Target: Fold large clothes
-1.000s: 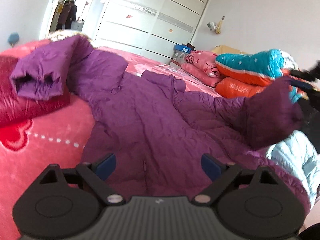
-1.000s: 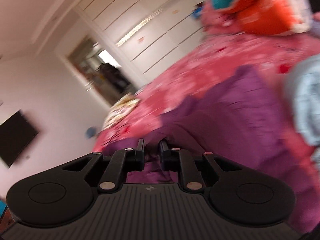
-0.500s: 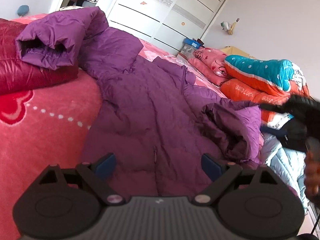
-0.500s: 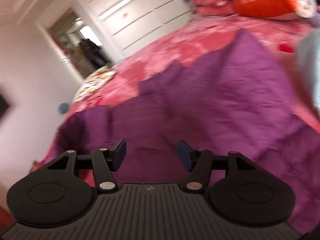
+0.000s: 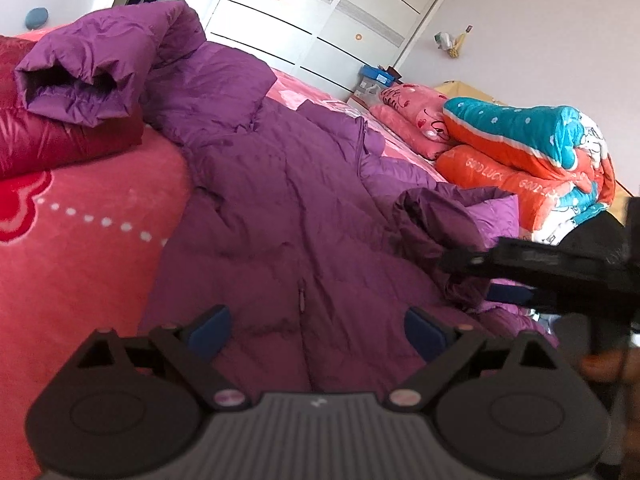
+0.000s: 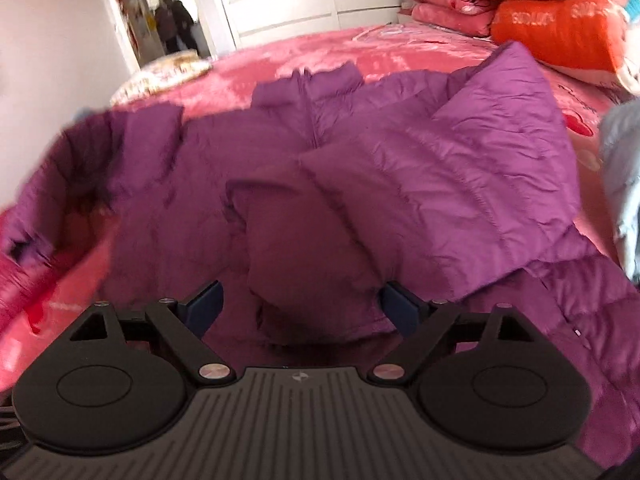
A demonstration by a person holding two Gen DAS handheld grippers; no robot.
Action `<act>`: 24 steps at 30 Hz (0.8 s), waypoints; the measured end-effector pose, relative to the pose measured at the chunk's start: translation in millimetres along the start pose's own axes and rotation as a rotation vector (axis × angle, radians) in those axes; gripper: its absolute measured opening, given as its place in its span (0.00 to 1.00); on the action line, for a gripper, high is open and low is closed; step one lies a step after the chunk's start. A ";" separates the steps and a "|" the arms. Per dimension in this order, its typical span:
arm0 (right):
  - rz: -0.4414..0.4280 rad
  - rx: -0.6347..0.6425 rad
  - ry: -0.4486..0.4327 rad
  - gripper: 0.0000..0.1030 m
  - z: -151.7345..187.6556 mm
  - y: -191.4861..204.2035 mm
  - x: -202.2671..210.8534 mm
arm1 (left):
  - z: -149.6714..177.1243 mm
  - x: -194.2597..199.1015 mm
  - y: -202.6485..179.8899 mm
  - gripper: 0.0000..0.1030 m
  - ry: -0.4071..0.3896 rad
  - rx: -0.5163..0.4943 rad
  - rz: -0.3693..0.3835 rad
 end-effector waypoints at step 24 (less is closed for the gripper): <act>-0.375 0.151 -0.162 0.32 -128.3 137.3 -30.9 | 4.9 -14.6 5.5 0.99 0.024 0.021 0.026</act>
Point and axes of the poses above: each gripper's, at about its wrist camera, not at the fingertips, and x roughly against the way its jaws point, y to its left, z to its underside, the point moved 9 cm from there along -x, roughly the way its jaws point, and after that the axes turned 13 degrees about y, right-handed, at the moved point
